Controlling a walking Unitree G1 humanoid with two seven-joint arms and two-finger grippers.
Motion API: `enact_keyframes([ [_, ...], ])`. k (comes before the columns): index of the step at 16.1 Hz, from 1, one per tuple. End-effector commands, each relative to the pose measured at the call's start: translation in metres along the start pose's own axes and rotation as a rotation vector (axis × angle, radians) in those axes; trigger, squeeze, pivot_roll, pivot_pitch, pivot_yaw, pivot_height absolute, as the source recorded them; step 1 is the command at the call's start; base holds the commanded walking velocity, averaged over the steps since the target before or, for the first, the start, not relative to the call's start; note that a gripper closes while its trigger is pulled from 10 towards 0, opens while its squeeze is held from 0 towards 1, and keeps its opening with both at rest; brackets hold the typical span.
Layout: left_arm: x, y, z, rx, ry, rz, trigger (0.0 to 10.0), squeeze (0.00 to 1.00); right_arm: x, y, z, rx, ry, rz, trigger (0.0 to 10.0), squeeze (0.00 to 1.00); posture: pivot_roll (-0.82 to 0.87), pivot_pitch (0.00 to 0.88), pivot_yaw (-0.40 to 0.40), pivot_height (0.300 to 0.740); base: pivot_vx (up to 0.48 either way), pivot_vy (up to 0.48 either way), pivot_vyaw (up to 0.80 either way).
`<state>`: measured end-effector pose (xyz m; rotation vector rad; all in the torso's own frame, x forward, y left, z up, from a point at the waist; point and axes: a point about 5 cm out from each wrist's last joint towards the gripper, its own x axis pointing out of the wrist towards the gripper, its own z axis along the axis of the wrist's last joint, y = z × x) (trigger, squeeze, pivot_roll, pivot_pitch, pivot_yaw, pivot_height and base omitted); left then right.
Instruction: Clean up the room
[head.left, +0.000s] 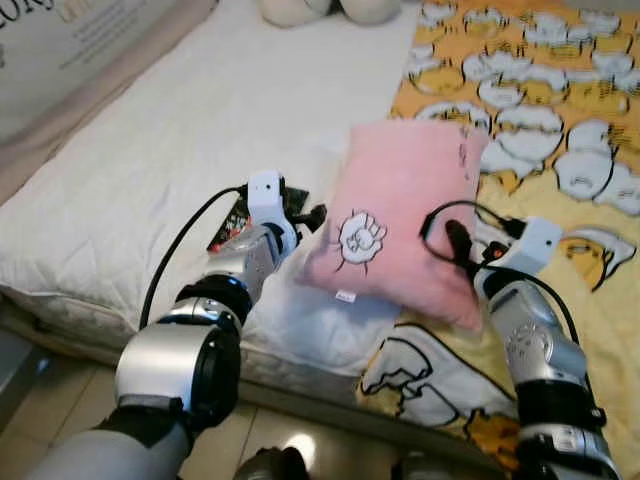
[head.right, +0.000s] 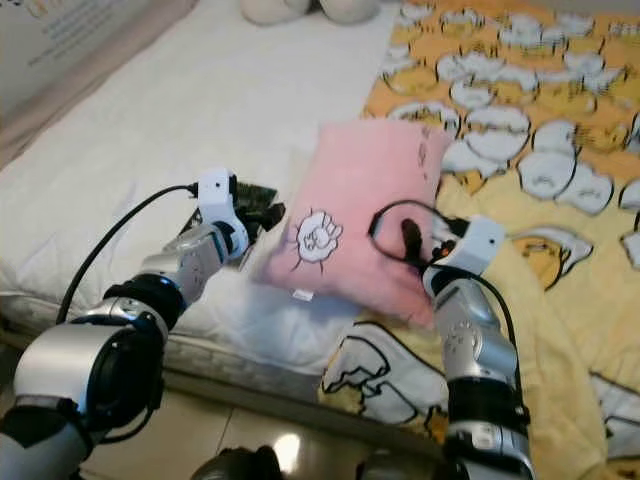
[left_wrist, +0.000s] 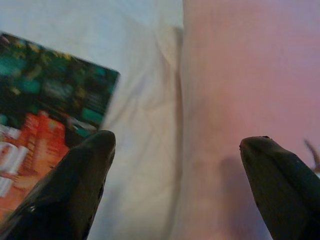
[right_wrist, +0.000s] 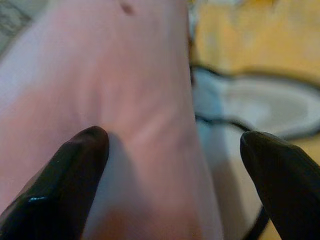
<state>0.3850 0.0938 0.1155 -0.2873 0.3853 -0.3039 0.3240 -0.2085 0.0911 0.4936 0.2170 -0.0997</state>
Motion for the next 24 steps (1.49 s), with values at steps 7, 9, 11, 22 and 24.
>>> enact_keyframes([
  [7, 0.007, -0.044, -0.027, 0.079, 0.089, -0.141, 8.4, 0.00, 0.018, 0.027, -0.021, 0.124, 0.095, 0.088, 10.0, 0.00, -0.36, 0.222, 0.144, 0.740, 0.000, 0.000, 0.00],
  [9, 0.006, -0.048, -0.037, 0.060, 0.112, -0.151, 0.0, 0.00, 0.021, 0.029, -0.022, 0.101, 0.099, 0.093, 0.0, 0.00, -0.36, 0.215, 0.144, 0.740, 0.000, 0.000, 0.00],
  [11, 0.005, -0.048, -0.042, -0.020, 0.116, -0.167, 0.0, 0.00, 0.024, 0.038, -0.022, 0.093, 0.089, 0.125, 0.0, 0.00, -0.36, 0.194, 0.145, 0.740, 0.000, 0.000, 0.00],
  [22, 0.001, -0.043, -0.054, -0.205, 0.111, -0.231, 0.0, 0.00, 0.020, 0.039, -0.041, 0.178, 0.152, 0.171, 0.0, 0.00, -0.30, 0.159, 0.131, 0.740, 0.000, 0.000, 0.00],
  [24, 0.001, -0.047, -0.051, -0.167, 0.101, -0.266, 0.0, 0.00, 0.018, 0.036, -0.043, 0.183, 0.153, 0.166, 0.0, 0.00, -0.30, 0.159, 0.135, 0.740, 0.000, 0.000, 0.00],
])
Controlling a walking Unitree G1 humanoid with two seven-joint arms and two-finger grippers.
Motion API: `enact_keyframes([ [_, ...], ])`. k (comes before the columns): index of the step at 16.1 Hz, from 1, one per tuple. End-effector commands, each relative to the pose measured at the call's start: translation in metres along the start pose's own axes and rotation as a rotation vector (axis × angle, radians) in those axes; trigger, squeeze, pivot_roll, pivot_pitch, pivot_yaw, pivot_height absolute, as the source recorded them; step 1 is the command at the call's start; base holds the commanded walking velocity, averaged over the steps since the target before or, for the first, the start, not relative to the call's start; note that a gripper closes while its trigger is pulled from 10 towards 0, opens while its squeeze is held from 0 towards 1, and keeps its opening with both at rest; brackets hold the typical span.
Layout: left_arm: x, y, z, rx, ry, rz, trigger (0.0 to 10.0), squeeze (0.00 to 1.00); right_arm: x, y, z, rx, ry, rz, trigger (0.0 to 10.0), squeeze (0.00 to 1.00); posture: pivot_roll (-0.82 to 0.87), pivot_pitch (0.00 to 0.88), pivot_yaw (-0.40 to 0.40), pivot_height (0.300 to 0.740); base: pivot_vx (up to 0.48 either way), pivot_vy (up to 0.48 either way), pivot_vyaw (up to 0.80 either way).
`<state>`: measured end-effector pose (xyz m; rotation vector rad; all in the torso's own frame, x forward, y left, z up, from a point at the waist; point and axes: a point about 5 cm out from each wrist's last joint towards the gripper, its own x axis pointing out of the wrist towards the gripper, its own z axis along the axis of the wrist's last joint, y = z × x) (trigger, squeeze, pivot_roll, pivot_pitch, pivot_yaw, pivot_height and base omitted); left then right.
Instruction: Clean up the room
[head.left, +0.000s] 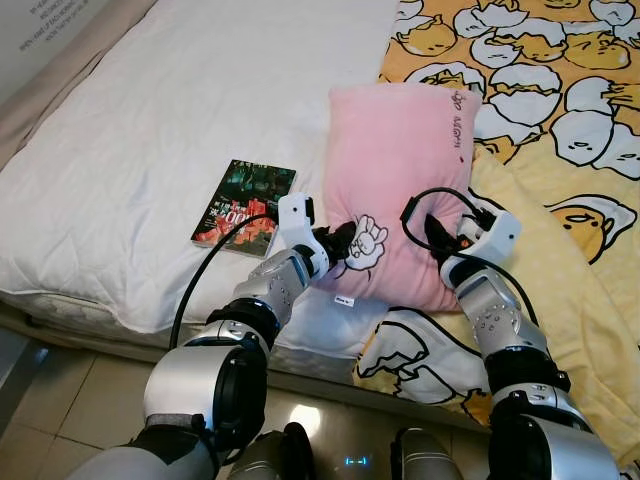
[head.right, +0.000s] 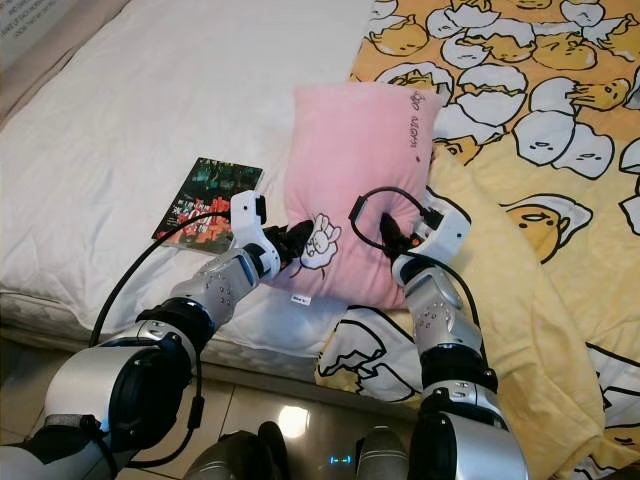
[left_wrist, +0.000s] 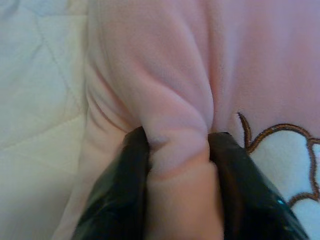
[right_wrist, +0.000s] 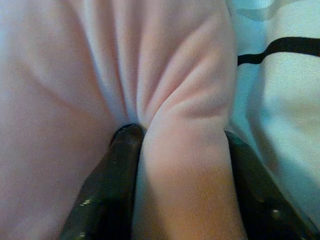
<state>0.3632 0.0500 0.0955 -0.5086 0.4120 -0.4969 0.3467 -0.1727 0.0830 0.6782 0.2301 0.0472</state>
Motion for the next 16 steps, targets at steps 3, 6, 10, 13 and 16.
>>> enact_keyframes([
  [3, 0.006, -0.018, -0.008, 0.039, 0.038, -0.066, 0.0, 0.00, -0.005, -0.005, -0.020, 0.017, 0.070, -0.021, 0.0, 0.00, -0.31, 0.175, 0.124, 0.740, 0.000, 0.000, 0.00],
  [6, 0.011, -0.030, 0.024, 0.096, -0.074, -0.126, 0.0, 0.00, -0.007, 0.011, 0.001, -0.082, -0.031, 0.034, 0.0, 0.00, -0.31, 0.150, 0.125, 0.740, 0.000, 0.000, 0.00],
  [10, 0.005, -0.049, 0.086, 0.261, -0.271, -0.252, 0.0, 0.00, -0.016, 0.044, 0.055, -0.200, -0.273, 0.116, 0.0, 0.00, -0.29, 0.049, 0.131, 0.740, 0.000, 0.000, 0.00],
  [13, -0.007, -0.052, 0.123, 0.392, -0.376, -0.289, 0.0, 0.00, -0.028, 0.064, 0.087, -0.283, -0.446, 0.138, 0.0, 0.00, -0.28, 0.000, 0.137, 0.740, 0.000, 0.000, 0.00],
  [16, -0.013, -0.044, 0.134, 0.428, -0.438, -0.240, 10.0, 0.00, -0.027, 0.060, 0.097, -0.328, -0.458, 0.089, 0.0, 0.00, -0.28, 0.000, 0.139, 0.740, 0.000, 0.000, 0.00],
])
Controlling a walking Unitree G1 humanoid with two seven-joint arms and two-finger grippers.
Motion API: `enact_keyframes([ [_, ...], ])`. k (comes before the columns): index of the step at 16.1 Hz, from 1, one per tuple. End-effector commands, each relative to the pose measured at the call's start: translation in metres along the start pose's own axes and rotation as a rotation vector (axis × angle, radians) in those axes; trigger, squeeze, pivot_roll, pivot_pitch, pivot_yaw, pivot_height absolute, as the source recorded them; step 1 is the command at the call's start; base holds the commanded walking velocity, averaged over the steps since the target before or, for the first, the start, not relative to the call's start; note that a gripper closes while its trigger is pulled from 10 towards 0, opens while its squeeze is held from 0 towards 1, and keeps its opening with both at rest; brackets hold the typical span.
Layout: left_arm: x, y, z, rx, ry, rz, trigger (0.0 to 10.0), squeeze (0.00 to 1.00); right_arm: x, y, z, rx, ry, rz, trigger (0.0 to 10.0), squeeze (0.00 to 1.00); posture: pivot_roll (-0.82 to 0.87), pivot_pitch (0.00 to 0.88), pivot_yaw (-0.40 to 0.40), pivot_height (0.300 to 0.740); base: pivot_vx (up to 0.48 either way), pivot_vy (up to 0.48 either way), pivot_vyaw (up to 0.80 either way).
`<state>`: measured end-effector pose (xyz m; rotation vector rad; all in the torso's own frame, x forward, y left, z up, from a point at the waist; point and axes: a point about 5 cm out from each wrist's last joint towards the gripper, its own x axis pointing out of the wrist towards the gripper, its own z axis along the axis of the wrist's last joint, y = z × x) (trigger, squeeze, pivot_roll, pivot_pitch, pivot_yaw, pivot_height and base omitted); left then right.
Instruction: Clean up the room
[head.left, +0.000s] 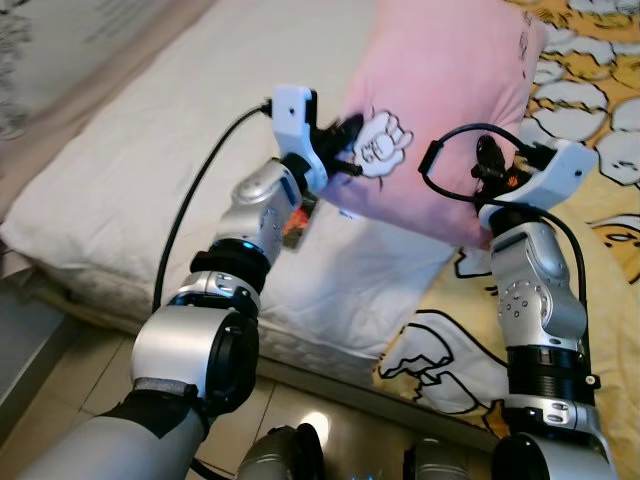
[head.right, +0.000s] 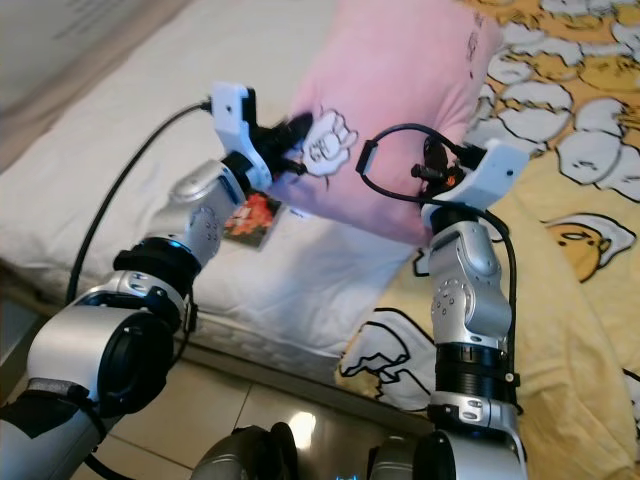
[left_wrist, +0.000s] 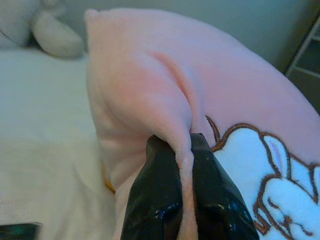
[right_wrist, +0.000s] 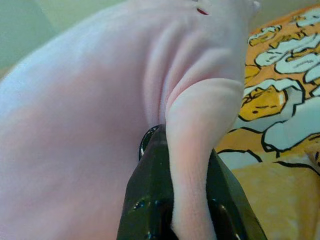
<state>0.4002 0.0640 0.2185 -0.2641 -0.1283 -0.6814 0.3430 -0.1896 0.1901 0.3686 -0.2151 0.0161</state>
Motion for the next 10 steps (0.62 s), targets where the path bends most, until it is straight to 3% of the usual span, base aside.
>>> enact_keyframes([
  [1, -0.001, 0.006, 0.014, 0.052, -0.048, 0.019, 10.0, 0.00, 0.004, 0.001, 0.006, -0.026, -0.018, -0.012, 7.5, 0.00, -0.28, 0.000, 0.137, 0.740, 0.000, 0.000, 0.00],
  [2, -0.002, 0.007, 0.013, 0.039, -0.045, 0.031, 10.0, 0.00, 0.004, 0.001, 0.006, -0.062, -0.023, -0.016, 10.0, 0.00, -0.28, 0.000, 0.138, 0.740, 0.000, 0.480, 0.00],
  [4, -0.003, 0.007, 0.009, 0.079, -0.027, 0.050, 10.0, 0.00, 0.001, 0.009, 0.004, -0.163, -0.048, 0.029, 10.0, 0.00, -0.27, 0.000, 0.137, 0.740, 0.000, 0.480, 0.00],
  [10, -0.011, 0.006, -0.016, 0.111, 0.025, 0.083, 10.0, 0.00, -0.005, 0.007, -0.011, -0.233, -0.015, 0.037, 10.0, 0.00, -0.27, 0.000, 0.139, 0.740, 0.000, 0.480, 0.00],
])
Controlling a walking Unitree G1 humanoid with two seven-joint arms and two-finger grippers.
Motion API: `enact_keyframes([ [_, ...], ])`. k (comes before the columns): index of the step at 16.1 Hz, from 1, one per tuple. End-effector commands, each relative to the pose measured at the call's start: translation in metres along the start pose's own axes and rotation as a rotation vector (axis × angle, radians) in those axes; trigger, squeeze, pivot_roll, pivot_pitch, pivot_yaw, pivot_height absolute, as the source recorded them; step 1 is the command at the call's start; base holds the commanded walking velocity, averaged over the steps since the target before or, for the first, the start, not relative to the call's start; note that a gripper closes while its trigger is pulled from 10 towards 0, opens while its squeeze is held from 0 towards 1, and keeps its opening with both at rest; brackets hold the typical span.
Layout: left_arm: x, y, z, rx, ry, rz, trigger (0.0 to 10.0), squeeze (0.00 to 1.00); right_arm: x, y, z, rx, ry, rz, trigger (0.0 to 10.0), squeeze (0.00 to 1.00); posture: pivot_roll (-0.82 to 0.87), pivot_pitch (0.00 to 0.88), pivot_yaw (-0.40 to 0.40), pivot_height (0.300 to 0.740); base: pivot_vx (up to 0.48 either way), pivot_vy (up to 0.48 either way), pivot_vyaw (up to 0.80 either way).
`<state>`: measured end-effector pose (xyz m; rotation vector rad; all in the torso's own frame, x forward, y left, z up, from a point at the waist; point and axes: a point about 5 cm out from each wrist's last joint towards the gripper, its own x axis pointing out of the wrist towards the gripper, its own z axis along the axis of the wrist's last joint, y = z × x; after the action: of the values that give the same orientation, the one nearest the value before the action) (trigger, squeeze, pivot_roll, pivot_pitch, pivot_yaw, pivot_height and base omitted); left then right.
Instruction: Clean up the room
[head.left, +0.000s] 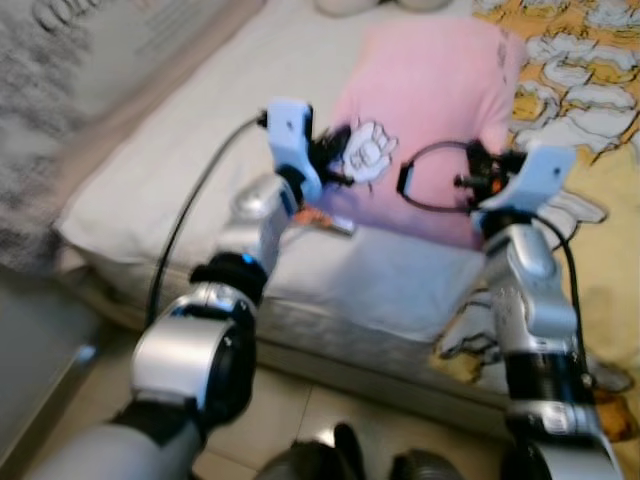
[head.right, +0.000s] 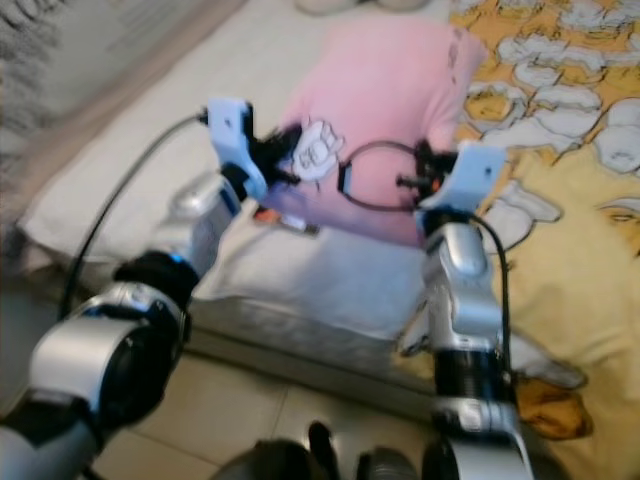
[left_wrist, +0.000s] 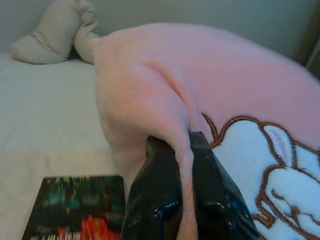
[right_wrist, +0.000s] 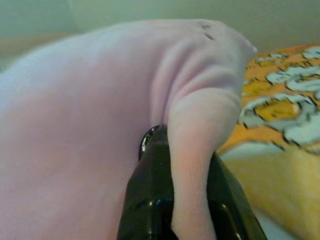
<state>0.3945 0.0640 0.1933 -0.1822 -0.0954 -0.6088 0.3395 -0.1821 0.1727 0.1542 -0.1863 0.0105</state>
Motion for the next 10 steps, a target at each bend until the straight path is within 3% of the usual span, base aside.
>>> enact_keyframes([
  [1, -0.002, 0.005, 0.006, 0.037, -0.029, 0.022, 10.0, 0.00, 0.001, 0.006, 0.006, -0.029, -0.044, 0.032, 10.0, 0.00, -0.27, 0.000, 0.140, 0.740, 0.000, 0.480, 0.00],
  [7, -0.002, 0.001, 0.003, 0.006, -0.062, 0.066, 10.0, 0.00, 0.005, 0.006, 0.001, -0.058, -0.015, 0.063, 10.0, 0.00, -0.25, 0.000, 0.133, 0.740, 0.000, 0.480, 0.00],
  [10, -0.005, 0.003, -0.005, -0.023, -0.047, 0.091, 10.0, 0.00, 0.006, 0.008, 0.000, -0.089, 0.005, 0.086, 10.0, 0.00, -0.25, 0.000, 0.107, 0.740, 0.000, 0.480, 0.45],
])
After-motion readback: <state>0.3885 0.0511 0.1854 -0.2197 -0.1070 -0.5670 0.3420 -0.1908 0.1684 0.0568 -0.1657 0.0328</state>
